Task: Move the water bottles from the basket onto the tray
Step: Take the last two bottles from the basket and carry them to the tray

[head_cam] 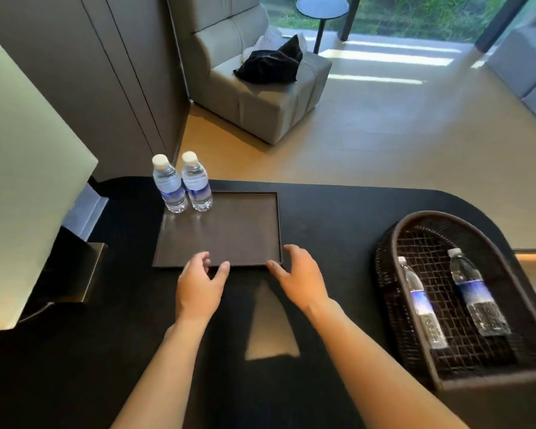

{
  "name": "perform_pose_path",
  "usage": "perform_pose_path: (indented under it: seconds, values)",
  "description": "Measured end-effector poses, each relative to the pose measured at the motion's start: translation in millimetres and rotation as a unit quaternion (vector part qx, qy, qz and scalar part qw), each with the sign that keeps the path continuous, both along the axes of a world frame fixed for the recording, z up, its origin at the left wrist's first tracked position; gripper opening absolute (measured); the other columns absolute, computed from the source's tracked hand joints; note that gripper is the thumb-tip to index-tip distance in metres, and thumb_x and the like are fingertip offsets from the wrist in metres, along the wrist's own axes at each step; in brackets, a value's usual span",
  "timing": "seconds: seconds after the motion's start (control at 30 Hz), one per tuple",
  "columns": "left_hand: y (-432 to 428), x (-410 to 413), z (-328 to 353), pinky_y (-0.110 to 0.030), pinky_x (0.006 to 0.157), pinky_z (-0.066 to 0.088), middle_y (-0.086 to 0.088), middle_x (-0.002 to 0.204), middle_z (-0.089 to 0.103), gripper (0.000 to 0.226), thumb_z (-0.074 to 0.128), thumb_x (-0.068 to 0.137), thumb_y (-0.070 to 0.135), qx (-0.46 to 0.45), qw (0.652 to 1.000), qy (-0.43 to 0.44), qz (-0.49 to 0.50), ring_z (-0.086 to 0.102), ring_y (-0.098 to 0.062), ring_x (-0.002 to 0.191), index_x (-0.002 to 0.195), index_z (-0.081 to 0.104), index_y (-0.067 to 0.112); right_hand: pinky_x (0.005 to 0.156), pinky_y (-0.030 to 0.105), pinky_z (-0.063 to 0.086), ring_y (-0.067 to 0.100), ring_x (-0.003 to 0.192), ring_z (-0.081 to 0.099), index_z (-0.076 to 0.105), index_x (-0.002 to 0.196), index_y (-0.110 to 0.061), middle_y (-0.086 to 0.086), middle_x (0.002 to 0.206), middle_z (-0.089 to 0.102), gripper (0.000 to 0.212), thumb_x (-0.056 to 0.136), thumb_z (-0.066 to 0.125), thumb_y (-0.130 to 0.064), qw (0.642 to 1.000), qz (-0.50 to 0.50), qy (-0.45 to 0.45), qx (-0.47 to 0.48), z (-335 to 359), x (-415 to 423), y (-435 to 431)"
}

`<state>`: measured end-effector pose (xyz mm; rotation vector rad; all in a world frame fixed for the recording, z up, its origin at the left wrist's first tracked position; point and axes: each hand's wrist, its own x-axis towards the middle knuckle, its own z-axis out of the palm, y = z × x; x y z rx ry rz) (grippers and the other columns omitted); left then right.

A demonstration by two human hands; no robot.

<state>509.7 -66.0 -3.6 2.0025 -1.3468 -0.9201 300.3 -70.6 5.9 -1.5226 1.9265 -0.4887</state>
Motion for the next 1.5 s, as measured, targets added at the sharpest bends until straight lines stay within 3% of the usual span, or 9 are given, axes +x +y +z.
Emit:
perform_pose_path:
  seconds: [0.2,0.43,0.77,0.9,1.0,1.13,1.23,1.33,1.5]
  values:
    - [116.8,-116.8,8.1,-0.028,0.086,0.051,-0.002,0.120,0.068,0.049,0.070,0.094,0.042,0.044,0.996,-0.017,-0.075,0.066,-0.016,0.105,0.133,0.063,0.013,0.095,0.046,0.054,0.026,0.114,0.066,0.054,0.142,-0.017,0.007,0.127,0.066,0.062,0.094,0.061,-0.056,0.997,-0.038,0.058,0.019,11.0,-113.1,125.1]
    - [183.8,-248.6,26.7,-0.023,0.076,0.054,0.007,0.105,0.066,0.042,0.068,0.095,0.042,0.048,0.987,-0.012,-0.152,0.065,-0.007,0.091,0.129,0.065,0.016,0.087,0.037,0.057,0.017,0.103,0.068,0.062,0.128,-0.021,0.000,0.115,0.070,0.048,0.094,0.063,-0.055,0.993,-0.100,0.064,0.020,24.7,-236.1,220.0]
    - [155.8,-395.3,40.4,-0.015,0.060,0.042,0.006,0.106,0.064,0.046,0.067,0.097,0.040,0.057,0.975,0.015,-0.213,0.058,0.001,0.078,0.134,0.061,0.013,0.085,0.041,0.057,0.025,0.102,0.069,0.062,0.125,-0.014,0.007,0.112,0.069,0.049,0.094,0.064,-0.052,0.982,-0.150,0.114,0.019,33.8,-363.9,211.2]
    - [114.5,-437.9,26.1,-0.032,0.081,0.055,-0.006,0.121,0.068,0.052,0.066,0.095,0.044,0.094,0.973,0.011,-0.212,0.066,-0.018,0.098,0.134,0.058,0.010,0.077,0.040,0.055,0.026,0.093,0.069,0.062,0.119,-0.016,0.007,0.107,0.069,0.047,0.092,0.064,-0.054,0.979,-0.150,0.131,0.034,25.2,-400.7,168.7]
    - [81.7,-462.2,5.4,-0.042,0.093,0.056,-0.009,0.127,0.065,0.062,0.066,0.091,0.049,0.125,0.975,0.015,-0.185,0.065,-0.026,0.109,0.136,0.054,0.009,0.082,0.045,0.058,0.025,0.094,0.067,0.061,0.118,-0.019,0.005,0.108,0.066,0.046,0.092,0.061,-0.057,0.979,-0.132,0.145,0.062,10.2,-420.7,126.9]
    - [48.9,-487.2,-20.7,-0.047,0.111,0.043,-0.018,0.149,0.048,0.081,0.061,0.093,0.052,0.175,0.970,-0.034,-0.164,0.047,-0.036,0.138,0.153,0.036,0.004,0.095,0.047,0.056,0.026,0.113,0.063,0.054,0.136,-0.019,0.005,0.125,0.062,0.057,0.093,0.062,-0.055,0.976,-0.112,0.157,0.104,-11.0,-435.8,75.8]
    - [30.6,-497.1,-35.7,-0.047,0.116,0.036,-0.021,0.158,0.037,0.092,0.060,0.095,0.051,0.200,0.966,-0.077,-0.142,0.038,-0.037,0.146,0.160,0.020,0.000,0.104,0.049,0.052,0.031,0.127,0.057,0.045,0.147,-0.015,0.010,0.140,0.058,0.069,0.093,0.063,-0.054,0.973,-0.114,0.152,0.134,-29.3,-443.2,49.7]
    - [18.9,-499.6,-49.4,-0.047,0.117,0.035,-0.024,0.160,0.038,0.094,0.059,0.097,0.048,0.222,0.962,-0.093,-0.127,0.039,-0.038,0.147,0.162,0.014,-0.004,0.101,0.048,0.054,0.031,0.125,0.058,0.048,0.143,-0.011,0.013,0.137,0.060,0.068,0.092,0.066,-0.053,0.965,-0.130,0.183,0.137,-44.7,-442.0,35.1]
    - [12.5,-501.5,-63.2,-0.045,0.114,0.038,-0.023,0.152,0.046,0.075,0.054,0.101,0.043,0.227,0.953,-0.149,-0.136,0.046,-0.038,0.141,0.154,0.032,-0.004,0.097,0.045,0.053,0.030,0.119,0.055,0.059,0.127,-0.008,0.013,0.128,0.057,0.060,0.092,0.065,-0.056,0.959,-0.128,0.213,0.132,-59.9,-438.5,26.6]
